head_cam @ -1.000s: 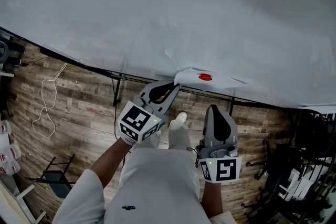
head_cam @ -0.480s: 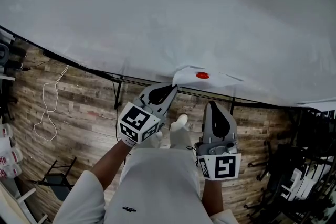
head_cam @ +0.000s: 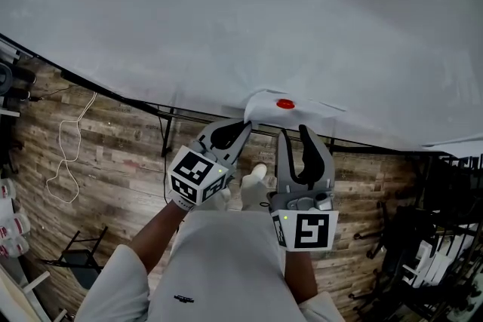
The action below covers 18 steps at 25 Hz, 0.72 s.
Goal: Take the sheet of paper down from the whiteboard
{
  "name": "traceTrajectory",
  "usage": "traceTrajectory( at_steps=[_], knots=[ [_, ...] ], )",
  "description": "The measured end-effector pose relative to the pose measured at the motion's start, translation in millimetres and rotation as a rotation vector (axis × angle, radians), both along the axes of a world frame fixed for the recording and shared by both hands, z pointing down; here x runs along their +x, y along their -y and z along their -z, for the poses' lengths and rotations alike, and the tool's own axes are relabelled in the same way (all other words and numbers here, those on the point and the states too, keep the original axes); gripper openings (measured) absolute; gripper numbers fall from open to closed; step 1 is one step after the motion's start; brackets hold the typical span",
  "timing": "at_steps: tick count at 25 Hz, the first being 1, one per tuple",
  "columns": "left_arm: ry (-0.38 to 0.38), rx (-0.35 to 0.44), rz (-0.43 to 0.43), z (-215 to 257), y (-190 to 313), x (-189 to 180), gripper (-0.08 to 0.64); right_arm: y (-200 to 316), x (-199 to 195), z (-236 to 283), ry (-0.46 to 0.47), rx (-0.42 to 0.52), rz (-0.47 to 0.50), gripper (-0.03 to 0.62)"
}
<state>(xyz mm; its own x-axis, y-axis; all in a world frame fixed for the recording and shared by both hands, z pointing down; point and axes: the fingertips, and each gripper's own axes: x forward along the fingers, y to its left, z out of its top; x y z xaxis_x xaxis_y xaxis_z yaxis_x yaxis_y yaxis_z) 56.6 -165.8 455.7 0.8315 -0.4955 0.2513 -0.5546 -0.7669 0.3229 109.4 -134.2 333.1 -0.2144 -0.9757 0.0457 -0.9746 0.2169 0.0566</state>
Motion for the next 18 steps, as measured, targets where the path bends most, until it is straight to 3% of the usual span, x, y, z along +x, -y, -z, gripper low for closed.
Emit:
traceTrajectory(
  at_steps=[18],
  knots=[
    [-0.018, -0.023, -0.108, 0.9, -6.5, -2.5, 0.008, 27.8, -9.2, 9.3, -0.055, 0.051, -0.152, 0.172]
  ],
)
